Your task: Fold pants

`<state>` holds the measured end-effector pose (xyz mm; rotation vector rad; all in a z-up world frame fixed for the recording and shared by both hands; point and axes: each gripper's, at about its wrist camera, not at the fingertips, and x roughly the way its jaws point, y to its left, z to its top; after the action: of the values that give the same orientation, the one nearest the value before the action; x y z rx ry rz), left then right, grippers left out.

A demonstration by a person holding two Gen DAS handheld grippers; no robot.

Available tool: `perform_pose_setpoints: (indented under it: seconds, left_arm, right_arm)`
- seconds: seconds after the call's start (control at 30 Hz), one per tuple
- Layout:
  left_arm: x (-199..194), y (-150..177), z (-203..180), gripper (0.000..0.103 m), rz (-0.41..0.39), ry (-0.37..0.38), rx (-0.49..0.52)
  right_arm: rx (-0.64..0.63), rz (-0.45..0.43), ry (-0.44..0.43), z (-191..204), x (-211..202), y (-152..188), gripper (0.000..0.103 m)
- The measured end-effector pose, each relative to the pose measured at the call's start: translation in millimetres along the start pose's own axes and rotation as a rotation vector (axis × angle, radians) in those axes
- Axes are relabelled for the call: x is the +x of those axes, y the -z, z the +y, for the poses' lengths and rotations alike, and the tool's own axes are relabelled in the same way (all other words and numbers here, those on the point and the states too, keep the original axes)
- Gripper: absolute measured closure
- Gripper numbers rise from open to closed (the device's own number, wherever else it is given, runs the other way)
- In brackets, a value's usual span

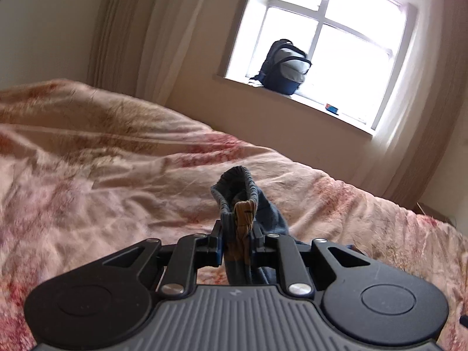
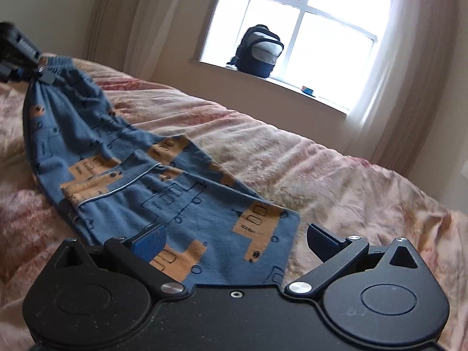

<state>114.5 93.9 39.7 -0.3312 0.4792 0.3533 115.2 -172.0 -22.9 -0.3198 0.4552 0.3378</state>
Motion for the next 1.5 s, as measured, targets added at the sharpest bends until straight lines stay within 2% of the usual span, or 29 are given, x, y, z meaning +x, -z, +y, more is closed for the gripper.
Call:
perform_pose_setpoints:
  seconds: [0.13, 0.27, 0.43, 0.67, 0.73, 0.8, 0.87, 0.93, 1.0, 1.1, 1.27, 1.37, 1.5]
  left_arm:
    - [-7.8, -0.7, -31.1, 0.085, -0.029, 0.02, 0.118]
    - [-16.4, 5.0, -71.4, 0.084, -0.046, 0.084, 0.242]
    - [-26.4, 29.4, -138.4, 0.084, -0.038, 0.22, 0.45]
    - [-22.4, 74.2, -217.9, 0.081, 0.036, 0.425, 0.622]
    - [-15.5, 94.6, -234.4, 0.072, 0.074, 0.461, 0.689]
    - [-9.1, 114.9, -243.5, 0.041, 0.117, 0.505, 0.738]
    - [-7.6, 130.2, -244.2, 0.028, 0.12, 0.496, 0.764]
    - [-8.9, 140.3, -241.0, 0.024, 0.108, 0.452, 0.77]
    - [-9.8, 145.6, -234.4, 0.017, 0.103, 0.421, 0.75]
    - [-11.9, 146.7, -218.6, 0.017, 0.129, 0.41, 0.722]
    - [-14.9, 149.7, -204.7, 0.018, 0.131, 0.377, 0.767]
    - [-13.8, 149.6, -205.0, 0.018, 0.12, 0.373, 0.8]
    - [-8.8, 154.4, -209.4, 0.019, 0.132, 0.37, 0.832]
  right_arm:
    - [0.058, 0.0, 0.014, -15.2, 2.8, 0.0, 0.001]
    - [0.124, -0.007, 0.034, -36.0, 3.0, -1.0, 0.001]
    - [0.23, -0.015, 0.1, -72.4, -1.1, 0.0, 0.001]
    - [0.293, 0.02, 0.192, -111.9, 3.5, 15.5, 0.001]
    - [0.307, 0.029, 0.213, -121.2, 4.7, 20.2, 0.001]
    - [0.327, 0.036, 0.223, -130.0, 6.5, 24.2, 0.001]
    - [0.345, 0.042, 0.223, -137.2, 9.1, 28.7, 0.001]
    - [0.358, 0.038, 0.213, -141.8, 11.6, 33.1, 0.001]
    - [0.372, 0.027, 0.182, -144.3, 13.5, 37.0, 0.001]
    - [0.411, -0.019, 0.077, -145.0, 15.5, 37.4, 0.001]
    - [0.51, -0.092, -0.221, -141.0, 31.5, 33.2, 0.001]
    - [0.465, -0.117, -0.336, -129.2, 45.2, 28.8, 0.001]
    - [0.414, -0.1, -0.427, -119.1, 63.0, 22.1, 0.003]
